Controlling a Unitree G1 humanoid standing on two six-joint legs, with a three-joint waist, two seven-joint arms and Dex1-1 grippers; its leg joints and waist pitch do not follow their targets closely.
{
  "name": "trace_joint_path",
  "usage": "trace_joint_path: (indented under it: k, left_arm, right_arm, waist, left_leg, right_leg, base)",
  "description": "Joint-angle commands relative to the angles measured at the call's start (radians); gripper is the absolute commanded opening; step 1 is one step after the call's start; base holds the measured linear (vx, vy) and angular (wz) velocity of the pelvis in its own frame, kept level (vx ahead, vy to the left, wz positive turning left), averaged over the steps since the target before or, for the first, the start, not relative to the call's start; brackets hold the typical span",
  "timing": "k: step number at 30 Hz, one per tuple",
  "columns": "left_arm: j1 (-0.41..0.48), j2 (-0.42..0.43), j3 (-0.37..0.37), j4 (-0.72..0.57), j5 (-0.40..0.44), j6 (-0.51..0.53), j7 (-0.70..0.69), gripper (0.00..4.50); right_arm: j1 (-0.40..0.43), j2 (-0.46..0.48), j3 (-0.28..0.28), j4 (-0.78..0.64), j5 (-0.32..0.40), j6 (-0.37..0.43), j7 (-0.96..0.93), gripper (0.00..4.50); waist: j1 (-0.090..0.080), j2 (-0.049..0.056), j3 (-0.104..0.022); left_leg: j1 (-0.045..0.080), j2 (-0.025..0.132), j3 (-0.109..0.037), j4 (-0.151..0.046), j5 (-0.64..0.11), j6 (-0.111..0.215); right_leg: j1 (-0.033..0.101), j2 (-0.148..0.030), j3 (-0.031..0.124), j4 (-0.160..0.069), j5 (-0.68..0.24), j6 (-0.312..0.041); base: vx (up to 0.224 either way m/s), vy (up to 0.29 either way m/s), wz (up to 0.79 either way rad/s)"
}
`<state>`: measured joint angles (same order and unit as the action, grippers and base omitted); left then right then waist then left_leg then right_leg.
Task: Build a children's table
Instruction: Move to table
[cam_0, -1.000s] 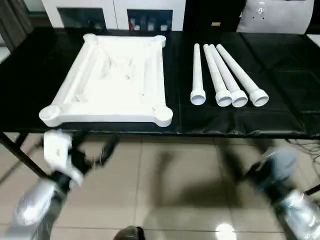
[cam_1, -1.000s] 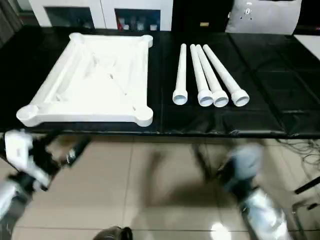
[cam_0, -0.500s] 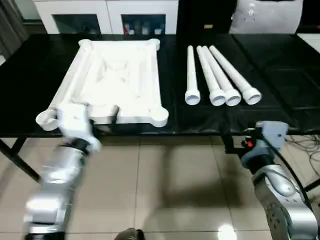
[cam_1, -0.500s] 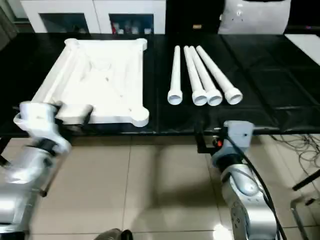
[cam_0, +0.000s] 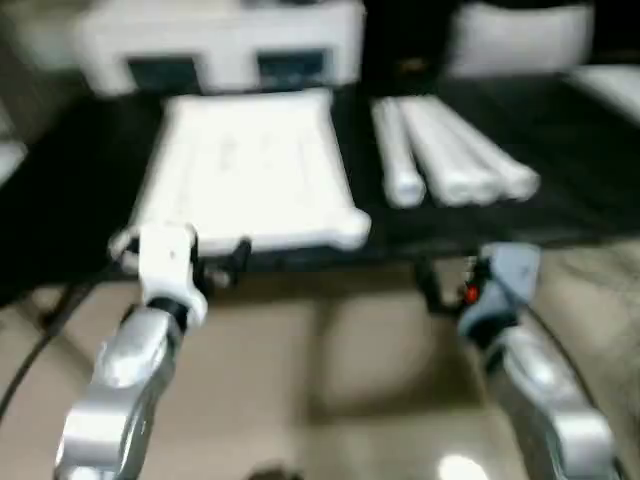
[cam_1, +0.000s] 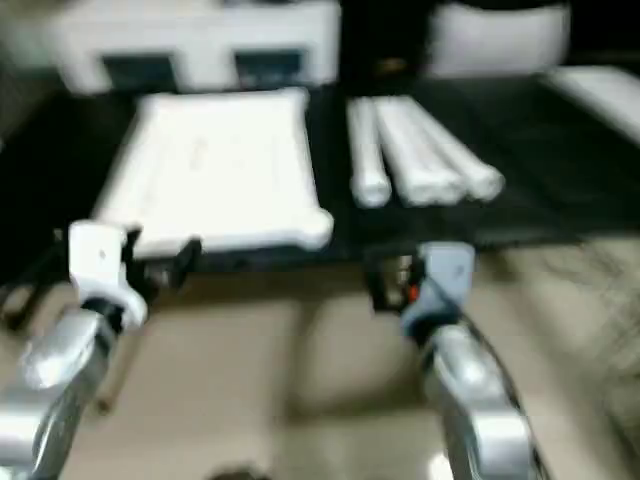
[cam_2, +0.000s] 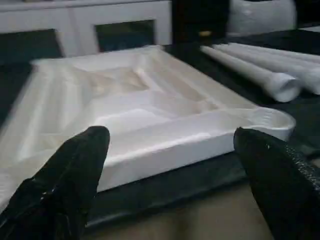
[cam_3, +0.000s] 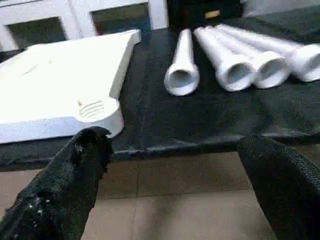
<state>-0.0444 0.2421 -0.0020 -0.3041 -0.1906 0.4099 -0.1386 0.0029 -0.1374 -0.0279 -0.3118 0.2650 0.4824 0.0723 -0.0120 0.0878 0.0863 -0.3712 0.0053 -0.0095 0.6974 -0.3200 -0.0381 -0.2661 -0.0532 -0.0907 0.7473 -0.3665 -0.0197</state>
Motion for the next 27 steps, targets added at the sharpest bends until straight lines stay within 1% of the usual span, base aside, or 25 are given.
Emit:
trace_joint_path:
  k: [1,2,3,4,5,6,7,8,9,10,11,12,13,14,15,16,17,18,19,20,22,24,25,26,27]
  left_arm:
    - [-0.012,-0.002,-0.013,0.003,0.014,0.002,-0.006,4.47]
    - [-0.017,0.004,-0.021,0.012,0.022,0.001,-0.015,4.47]
    - [-0.020,0.010,-0.027,0.023,0.024,0.000,-0.029,4.47]
    - [-0.019,0.009,-0.028,0.026,0.025,0.000,-0.030,4.47]
    - [-0.016,0.006,-0.027,0.030,0.025,-0.004,-0.028,4.47]
    - [-0.014,0.004,-0.024,0.032,0.023,-0.001,-0.026,4.47]
    - [-0.014,0.002,-0.023,0.034,0.019,-0.004,-0.028,4.47]
    - [-0.016,0.002,-0.020,0.036,0.015,-0.006,-0.031,4.47]
    - [-0.021,0.000,-0.015,0.040,0.010,-0.004,-0.032,4.47]
    - [-0.028,-0.004,-0.020,0.041,0.019,-0.006,-0.023,4.47]
    - [-0.045,-0.008,-0.026,0.047,0.029,-0.005,-0.015,4.47]
    - [-0.049,-0.011,-0.029,0.049,0.030,-0.005,-0.014,4.47]
    - [-0.051,-0.012,-0.026,0.053,0.030,-0.005,-0.015,4.47]
    - [-0.041,-0.019,-0.027,0.046,0.034,-0.011,-0.009,4.47]
    - [-0.039,-0.022,-0.026,0.042,0.032,-0.012,-0.008,4.47]
    - [-0.036,-0.028,-0.021,0.037,0.028,-0.013,-0.006,4.47]
    - [-0.035,-0.034,-0.018,0.034,0.025,-0.016,-0.001,4.47]
    - [-0.039,-0.037,-0.013,0.036,0.023,-0.017,0.001,4.47]
    - [-0.049,-0.040,-0.015,0.043,0.030,-0.020,0.005,4.47]
    - [-0.051,-0.040,-0.016,0.044,0.031,-0.020,0.006,4.47]
    - [-0.070,-0.044,-0.016,0.051,0.038,-0.024,0.008,4.47]
    - [-0.079,-0.045,-0.012,0.050,0.038,-0.023,0.002,4.47]
    - [-0.083,-0.044,-0.009,0.052,0.040,-0.024,-0.001,4.47]
    - [-0.084,-0.044,-0.008,0.054,0.040,-0.025,-0.002,4.47]
    - [-0.087,-0.045,-0.007,0.059,0.042,-0.028,-0.004,4.47]
  right_arm:
    - [-0.028,-0.004,-0.017,-0.016,0.002,0.011,-0.012,4.50]
    - [-0.028,0.004,-0.028,-0.018,0.009,0.011,-0.025,4.50]
    - [-0.022,0.000,-0.030,-0.026,0.000,0.006,-0.032,4.50]
    - [-0.019,-0.005,-0.028,-0.028,-0.009,0.004,-0.030,4.50]
    - [-0.013,-0.010,-0.022,-0.034,-0.022,0.006,-0.029,4.50]
    - [-0.007,-0.013,-0.017,-0.042,-0.032,0.012,-0.031,4.50]
    - [-0.002,-0.016,-0.010,-0.051,-0.042,0.015,-0.028,4.50]
    - [0.000,-0.017,-0.004,-0.057,-0.050,0.017,-0.026,4.50]
    - [-0.001,-0.023,0.006,-0.059,-0.061,0.017,-0.026,4.50]
    - [-0.003,-0.037,0.008,-0.058,-0.067,0.018,-0.018,4.50]
    - [-0.020,-0.051,0.004,-0.047,-0.065,0.020,-0.008,4.50]
    - [-0.027,-0.053,-0.001,-0.038,-0.061,0.012,-0.002,4.50]
    - [-0.034,-0.052,-0.002,-0.026,-0.059,0.003,0.000,4.50]
    - [-0.034,-0.065,0.000,-0.013,-0.080,-0.005,-0.006,4.50]
    - [-0.038,-0.068,0.001,-0.009,-0.089,-0.007,-0.010,4.50]
    - [-0.048,-0.076,0.003,0.000,-0.112,-0.007,-0.022,4.50]
    - [-0.056,-0.072,-0.004,-0.005,-0.108,-0.006,-0.024,4.50]
    - [-0.065,-0.066,-0.009,-0.011,-0.102,-0.002,-0.024,4.50]
    - [-0.077,-0.065,-0.010,-0.014,-0.090,0.008,-0.012,4.50]
    - [-0.078,-0.065,-0.009,-0.013,-0.088,0.009,-0.009,4.50]
    - [-0.096,-0.058,-0.009,-0.004,-0.059,0.014,0.014,4.50]
    - [-0.110,-0.051,-0.008,0.008,-0.048,0.010,0.021,4.50]
    - [-0.115,-0.050,-0.001,0.012,-0.057,0.002,0.020,4.50]
    - [-0.116,-0.050,0.001,0.013,-0.059,0.000,0.020,4.50]
    - [-0.120,-0.047,0.004,0.016,-0.060,-0.002,0.021,4.50]
  waist:
    - [0.001,0.004,-0.029]
    - [-0.014,-0.067,-0.054]
    - [-0.005,-0.073,-0.036]
    - [0.008,-0.045,-0.054]
    - [0.013,-0.051,-0.010]
    - [0.026,-0.045,-0.026]
    - [0.029,-0.033,-0.036]
    - [0.020,0.002,-0.055]
    - [-0.029,0.036,-0.068]
    - [-0.071,0.001,-0.084]
    - [-0.056,0.017,-0.098]
    - [-0.066,0.013,-0.104]
    - [-0.058,0.008,-0.100]
    - [-0.057,-0.031,-0.084]
    - [-0.049,-0.042,-0.079]
    - [-0.022,-0.088,-0.074]
    - [0.011,-0.139,-0.092]
    - [0.018,-0.112,-0.090]
    - [0.029,-0.120,-0.089]
    - [0.038,-0.118,-0.080]
    - [0.049,-0.087,-0.075]
    - [0.052,-0.025,-0.069]
    - [0.004,0.001,-0.071]
    - [-0.013,-0.002,-0.102]
    - [-0.013,-0.002,-0.102]
  left_leg:
    - [-0.054,0.008,-0.097,-0.250,-0.768,-0.081]
    - [0.057,0.076,-0.053,-0.125,-0.542,-0.007]
    - [-0.016,0.088,0.025,0.075,-0.101,0.102]
    - [-0.061,0.096,0.022,0.086,-0.005,0.110]
    - [-0.079,0.113,0.037,0.060,0.065,0.087]
    - [-0.019,0.117,0.064,-0.004,0.075,0.083]
    - [0.001,0.124,0.074,-0.041,0.063,0.089]
    - [0.050,0.146,0.070,-0.131,0.023,0.090]
    - [0.171,0.253,-0.040,-0.201,-0.304,0.147]
    - [0.170,0.293,-0.094,-0.226,-0.325,0.245]
    - [0.197,0.293,-0.090,-0.188,-0.275,0.381]
    - [0.202,0.302,-0.092,-0.181,-0.200,0.432]
    - [0.175,0.288,-0.054,-0.179,-0.088,0.460]
    - [0.129,0.276,-0.003,-0.208,-0.055,0.448]
    - [0.115,0.247,0.022,-0.210,-0.070,0.421]
    - [0.075,0.156,0.092,-0.178,-0.222,0.316]
    - [0.032,0.054,0.126,-0.012,-0.180,0.235]
    - [0.012,0.066,0.104,0.028,-0.102,0.205]
    - [-0.039,0.078,0.081,0.058,0.007,0.129]
    - [-0.054,0.087,0.074,0.054,0.058,0.102]
    - [-0.052,0.118,0.078,0.001,0.158,0.089]
    - [-0.002,0.164,0.085,-0.119,0.125,0.084]
    - [0.054,0.230,0.009,-0.192,-0.194,0.091]
    - [0.151,0.293,-0.060,-0.208,-0.321,0.174]
    - [0.151,0.293,-0.060,-0.208,-0.321,0.174]
  right_leg:
    - [0.097,-0.001,0.045,-0.066,-0.365,-0.032]
    - [0.060,-0.098,0.135,-0.221,-0.608,-0.053]
    - [0.110,-0.225,0.239,-0.373,-0.835,-0.175]
    - [0.160,-0.245,0.259,-0.342,-0.735,-0.199]
    - [0.151,-0.199,0.183,-0.346,-0.644,-0.216]
    - [0.127,-0.125,0.136,-0.344,-0.603,-0.245]
    - [0.127,-0.094,0.111,-0.332,-0.553,-0.247]
    - [0.109,-0.021,0.048,-0.291,-0.399,-0.185]
    - [-0.023,0.032,0.039,-0.123,-0.226,-0.093]
    - [-0.035,0.028,0.040,-0.054,-0.149,-0.026]
    - [-0.097,-0.003,0.053,-0.021,-0.072,0.063]
    - [-0.124,-0.019,0.056,0.000,-0.027,0.096]
    - [-0.150,-0.025,0.057,0.016,0.045,0.125]
    - [-0.153,-0.033,0.065,0.008,0.128,0.105]
    - [-0.144,-0.039,0.071,-0.030,0.177,0.078]
    - [-0.087,-0.063,0.119,-0.164,0.145,0.041]
    - [-0.006,-0.128,0.226,-0.259,-0.331,0.065]
    - [0.026,-0.189,0.261,-0.267,-0.447,-0.005]
    - [0.047,-0.164,0.240,-0.245,-0.464,-0.054]
    - [0.043,-0.157,0.225,-0.247,-0.362,-0.111]
    - [0.027,-0.129,0.160,-0.263,-0.286,-0.232]
    - [0.013,-0.070,0.074,-0.268,-0.318,-0.198]
    - [-0.030,0.010,0.032,-0.172,-0.227,-0.117]
    - [-0.105,0.006,0.041,-0.056,-0.083,-0.055]
    - [-0.105,0.006,0.041,-0.056,-0.083,-0.055]
  base:
    - [-0.021,0.066,0.32]
    - [0.011,-0.016,0.30]
    - [0.011,-0.016,0.30]
    - [0.000,0.000,0.00]
    - [0.098,0.015,-0.03]
    - [0.098,0.015,-0.03]
    - [0.102,0.044,0.19]
    - [0.064,0.043,0.12]
    - [0.136,0.089,0.31]
    - [0.155,0.070,0.12]
    - [0.242,0.085,0.20]
    - [0.171,0.038,0.00]
    - [0.168,0.017,0.17]
    - [0.151,-0.011,0.11]
    - [0.151,-0.011,0.11]
    - [0.163,-0.082,0.05]
    - [0.195,-0.101,-0.02]
    - [0.195,-0.101,-0.02]
    - [0.201,-0.059,-0.07]
    - [0.098,-0.026,-0.03]
    - [0.171,-0.009,-0.03]
    - [0.231,0.076,0.01]
    - [0.204,0.119,0.03]
    - [0.095,0.058,0.02]
    - [0.199,0.092,0.08]
